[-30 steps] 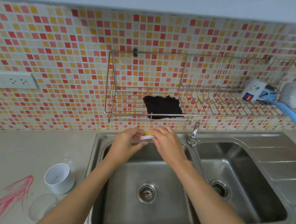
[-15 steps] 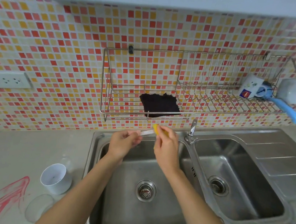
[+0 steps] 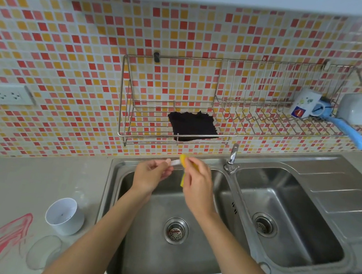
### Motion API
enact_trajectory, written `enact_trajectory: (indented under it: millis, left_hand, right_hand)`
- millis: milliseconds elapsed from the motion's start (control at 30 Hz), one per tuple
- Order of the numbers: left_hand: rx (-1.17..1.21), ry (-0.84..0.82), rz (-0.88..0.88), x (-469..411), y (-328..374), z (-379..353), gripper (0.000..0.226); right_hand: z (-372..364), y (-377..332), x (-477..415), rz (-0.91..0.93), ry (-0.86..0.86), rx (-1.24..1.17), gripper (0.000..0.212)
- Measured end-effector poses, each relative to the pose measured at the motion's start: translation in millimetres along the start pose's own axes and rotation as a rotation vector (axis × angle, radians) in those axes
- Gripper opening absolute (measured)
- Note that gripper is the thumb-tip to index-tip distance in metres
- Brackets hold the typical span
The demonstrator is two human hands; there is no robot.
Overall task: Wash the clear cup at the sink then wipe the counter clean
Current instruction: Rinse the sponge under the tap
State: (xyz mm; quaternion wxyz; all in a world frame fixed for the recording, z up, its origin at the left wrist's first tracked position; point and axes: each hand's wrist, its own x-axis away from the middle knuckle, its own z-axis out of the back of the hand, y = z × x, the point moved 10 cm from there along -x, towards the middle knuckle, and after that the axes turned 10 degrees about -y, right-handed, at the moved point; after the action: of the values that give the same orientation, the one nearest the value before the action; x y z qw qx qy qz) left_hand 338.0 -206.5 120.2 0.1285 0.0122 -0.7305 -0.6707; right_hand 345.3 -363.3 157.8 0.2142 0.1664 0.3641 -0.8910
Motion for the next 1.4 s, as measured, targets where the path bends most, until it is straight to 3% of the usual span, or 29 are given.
enact_trajectory:
  millis: [67,200,300,433,533,667,800,900,1233,1400]
  left_hand:
    - [-0.014,-0.005,-0.012,0,-2,-3,0.013]
    - [-0.036,-0.046,-0.005,-4,-9,-9,0.014]
    - [-0.048,-0.062,0.015,-9,-17,-19,0.015]
    - [-0.098,-0.062,0.008,-13,-21,-36,0.015]
    - [-0.268,-0.059,-0.028,-17,-25,-44,0.010]
    - [-0.539,-0.103,-0.082,-28,-28,-67,0.004]
    - [-0.577,-0.145,-0.075,-47,-33,-97,0.011]
    - [-0.578,-0.184,-0.067,-62,-40,-125,0.015]
    - [-0.609,-0.264,-0.045,-98,-51,-190,0.015]
    - [-0.591,-0.262,-0.042,-97,-49,-196,0.017]
  right_hand:
    - [4,14,1,-0.084,0.025,-0.026,0.042]
    - [-5,-3,11,0.089,-0.024,-0.032,0.043]
    - [8,35,11,-0.102,0.065,-0.097,0.043]
    - [-1,25,19,0.030,-0.021,-0.046,0.043]
    - [10,83,20,-0.179,0.005,-0.075,0.040]
    - [24,172,30,-0.509,-0.092,-0.060,0.033]
    - [44,228,17,-0.618,-0.125,-0.143,0.033]
    - [39,255,2,-0.682,-0.244,-0.163,0.040]
    - [-11,278,-24,-0.541,-0.490,-0.124,0.062]
    - [-12,281,-22,-0.497,-0.482,-0.227,0.066]
